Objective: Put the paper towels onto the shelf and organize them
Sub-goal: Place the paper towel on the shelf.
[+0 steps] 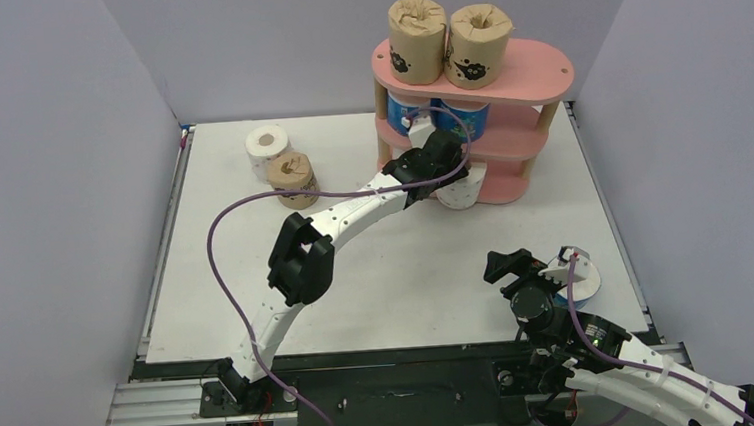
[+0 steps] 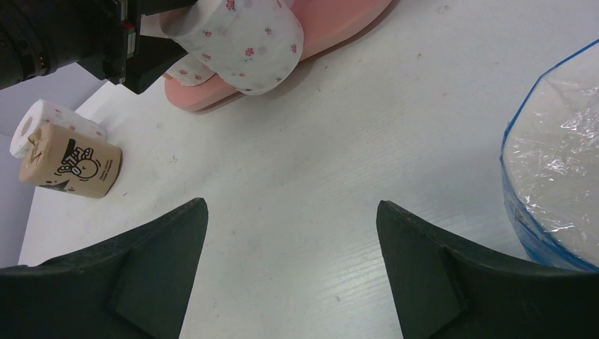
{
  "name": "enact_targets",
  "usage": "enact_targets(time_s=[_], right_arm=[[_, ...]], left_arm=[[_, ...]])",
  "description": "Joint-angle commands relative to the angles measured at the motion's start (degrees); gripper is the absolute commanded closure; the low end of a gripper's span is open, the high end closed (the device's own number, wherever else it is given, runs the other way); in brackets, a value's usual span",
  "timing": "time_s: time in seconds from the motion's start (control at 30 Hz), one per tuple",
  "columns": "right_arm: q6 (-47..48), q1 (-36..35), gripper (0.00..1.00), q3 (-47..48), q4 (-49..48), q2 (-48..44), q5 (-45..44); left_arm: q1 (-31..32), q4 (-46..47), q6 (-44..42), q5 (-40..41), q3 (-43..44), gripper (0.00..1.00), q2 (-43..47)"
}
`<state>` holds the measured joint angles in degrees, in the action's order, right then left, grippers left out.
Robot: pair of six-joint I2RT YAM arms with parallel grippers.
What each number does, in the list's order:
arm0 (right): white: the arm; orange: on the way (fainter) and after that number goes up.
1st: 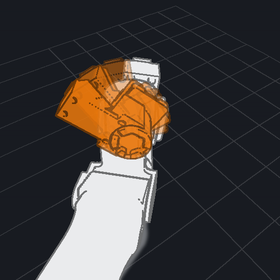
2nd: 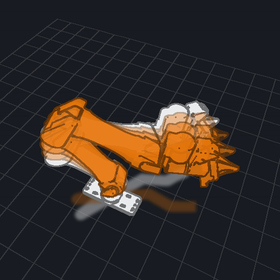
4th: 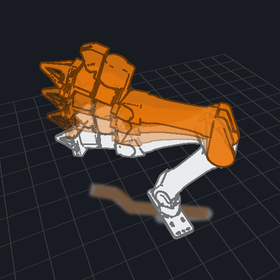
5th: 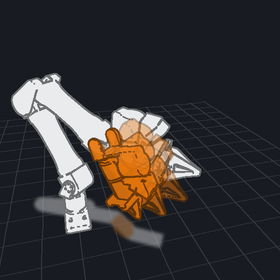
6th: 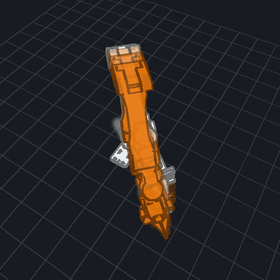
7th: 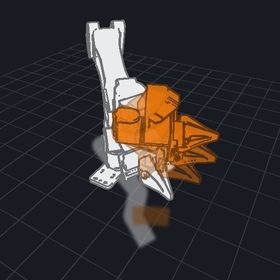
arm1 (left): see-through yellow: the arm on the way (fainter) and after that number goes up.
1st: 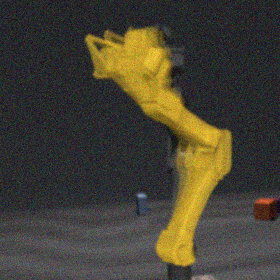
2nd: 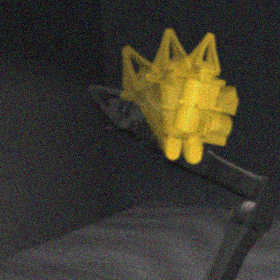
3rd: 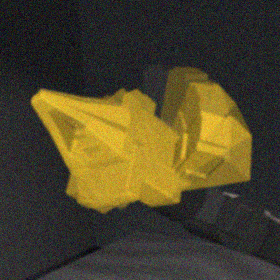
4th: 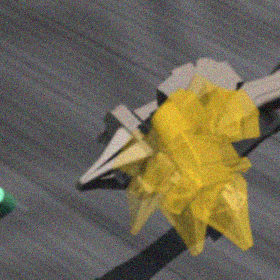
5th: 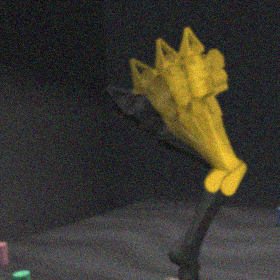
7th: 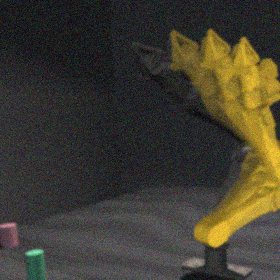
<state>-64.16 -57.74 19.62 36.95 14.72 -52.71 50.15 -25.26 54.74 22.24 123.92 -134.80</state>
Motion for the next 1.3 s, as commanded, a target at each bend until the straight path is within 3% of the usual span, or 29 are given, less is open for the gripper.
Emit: enact_targets(time_s=[0.0, 0.23, 1.0, 1.27], right_arm=[[0.1, 0.3, 0.15, 0.9, -0.2, -0.5, -1.5], [0.4, 0.3, 0.15, 1.1, -0.2, -0.5, -1.4], [0.9, 0.2, 0.15, 0.8, -0.2, -2.0, -0.5], [1.3, 0.2, 0.15, 0.6, -0.3, -2.8, -0.2]], left_arm=[[-1.2, 7.0, -0.7, -1.8, 3.4, 0.41, -0.6], [-1.4, 8.8, -2.8, -4.1, 2.8, 0.34, 0.1], [-1.7, 19.6, -6.3, -4.1, -18.7, 0.00, 16.0], [-0.2, 28.0, -6.4, -2.4, -33.5, 0.03, 25.2]])
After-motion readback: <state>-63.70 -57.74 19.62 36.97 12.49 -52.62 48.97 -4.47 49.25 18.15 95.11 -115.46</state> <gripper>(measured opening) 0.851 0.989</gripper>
